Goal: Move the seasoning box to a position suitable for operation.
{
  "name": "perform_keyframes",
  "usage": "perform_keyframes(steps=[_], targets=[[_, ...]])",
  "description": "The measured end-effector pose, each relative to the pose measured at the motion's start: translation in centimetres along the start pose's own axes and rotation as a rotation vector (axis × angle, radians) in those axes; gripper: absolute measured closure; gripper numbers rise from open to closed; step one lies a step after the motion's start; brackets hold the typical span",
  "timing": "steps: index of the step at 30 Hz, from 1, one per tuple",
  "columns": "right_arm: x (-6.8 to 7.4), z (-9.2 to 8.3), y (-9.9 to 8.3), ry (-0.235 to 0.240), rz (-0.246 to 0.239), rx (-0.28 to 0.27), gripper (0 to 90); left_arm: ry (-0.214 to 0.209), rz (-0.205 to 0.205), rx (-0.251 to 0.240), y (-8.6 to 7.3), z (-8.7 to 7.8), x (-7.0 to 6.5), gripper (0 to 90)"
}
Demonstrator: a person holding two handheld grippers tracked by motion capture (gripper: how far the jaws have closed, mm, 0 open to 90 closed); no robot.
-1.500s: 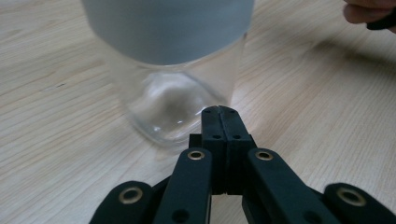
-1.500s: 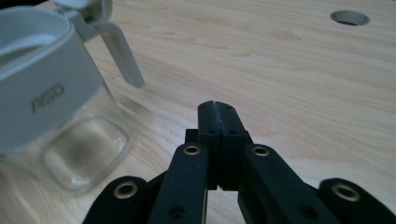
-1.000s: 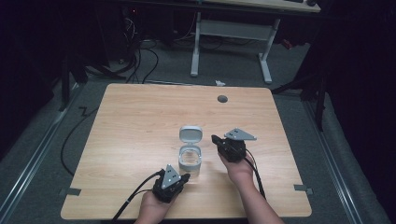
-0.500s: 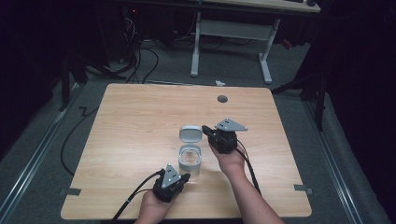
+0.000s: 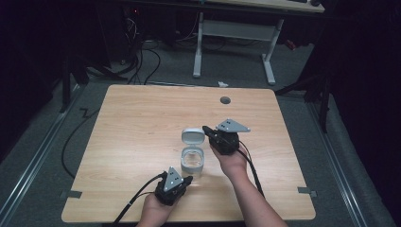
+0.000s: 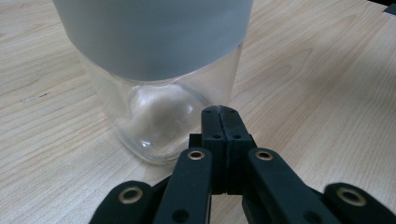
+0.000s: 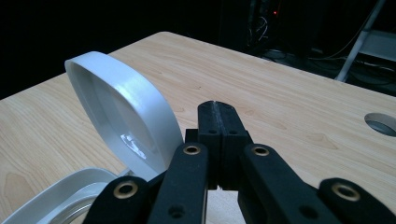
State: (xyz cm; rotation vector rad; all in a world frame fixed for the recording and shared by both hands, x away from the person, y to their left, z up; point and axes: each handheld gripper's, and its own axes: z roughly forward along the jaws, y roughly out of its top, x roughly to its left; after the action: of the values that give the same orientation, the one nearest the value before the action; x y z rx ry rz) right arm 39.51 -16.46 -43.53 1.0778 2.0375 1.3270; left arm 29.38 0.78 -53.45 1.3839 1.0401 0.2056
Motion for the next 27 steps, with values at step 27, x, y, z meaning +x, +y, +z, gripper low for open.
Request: perform_keyframes(steps=[27], targets=[[1.9, -3.6, -2.9, 0.038, -0.027, -0.038, 89.9, -0.026, -0.013, 0.017, 1.3, -1.3, 0.0, 83.7]])
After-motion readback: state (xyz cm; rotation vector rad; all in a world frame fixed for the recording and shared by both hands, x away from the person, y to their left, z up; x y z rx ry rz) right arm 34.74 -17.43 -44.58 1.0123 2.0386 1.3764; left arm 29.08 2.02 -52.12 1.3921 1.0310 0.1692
